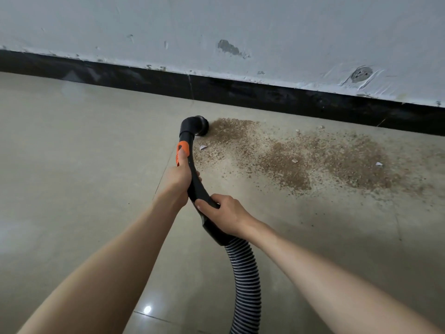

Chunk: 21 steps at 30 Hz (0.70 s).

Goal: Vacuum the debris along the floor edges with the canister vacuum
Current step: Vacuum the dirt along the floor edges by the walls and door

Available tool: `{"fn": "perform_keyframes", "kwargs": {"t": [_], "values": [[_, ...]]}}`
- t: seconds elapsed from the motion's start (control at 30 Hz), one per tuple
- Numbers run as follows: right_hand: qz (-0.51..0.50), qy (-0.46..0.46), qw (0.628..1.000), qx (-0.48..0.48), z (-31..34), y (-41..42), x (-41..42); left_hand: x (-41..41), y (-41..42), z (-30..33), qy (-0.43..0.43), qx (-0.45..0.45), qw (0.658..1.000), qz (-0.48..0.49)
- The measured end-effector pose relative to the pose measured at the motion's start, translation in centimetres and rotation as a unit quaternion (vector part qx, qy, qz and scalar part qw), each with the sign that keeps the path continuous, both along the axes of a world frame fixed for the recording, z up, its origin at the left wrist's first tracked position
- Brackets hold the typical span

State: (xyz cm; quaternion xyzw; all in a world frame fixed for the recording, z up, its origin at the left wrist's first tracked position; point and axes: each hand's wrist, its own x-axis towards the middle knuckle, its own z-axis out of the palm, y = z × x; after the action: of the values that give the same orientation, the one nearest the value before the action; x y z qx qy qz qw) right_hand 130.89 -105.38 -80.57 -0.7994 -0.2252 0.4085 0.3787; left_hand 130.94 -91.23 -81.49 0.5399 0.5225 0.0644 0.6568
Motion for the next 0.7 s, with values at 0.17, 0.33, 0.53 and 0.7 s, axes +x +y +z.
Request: {"fn": "perform_keyframes", "kwargs": {"t": [0.17,0.33,0.53,0.7], "values": [[-0.024,0.009,1.000,0.007,-0.3,-1.1,0.8,1.5,-1.5,0.3,-0.005,0.019,1.000,-0.021],[-0.043,0.012,0.999,0.016,-0.7,-2.0,1.9,3.3,-2.4,-0.1,0.002,0.019,0.999,-0.036],[-0.068,0.010,0.997,0.030,-1.0,-3.5,3.1,5.0,-3.6,-0.4,0.018,0.022,0.998,-0.062],[-0.090,0.009,0.995,0.034,-1.2,-5.3,3.1,5.8,-5.6,-0.4,0.014,0.018,0.995,-0.093]]}}
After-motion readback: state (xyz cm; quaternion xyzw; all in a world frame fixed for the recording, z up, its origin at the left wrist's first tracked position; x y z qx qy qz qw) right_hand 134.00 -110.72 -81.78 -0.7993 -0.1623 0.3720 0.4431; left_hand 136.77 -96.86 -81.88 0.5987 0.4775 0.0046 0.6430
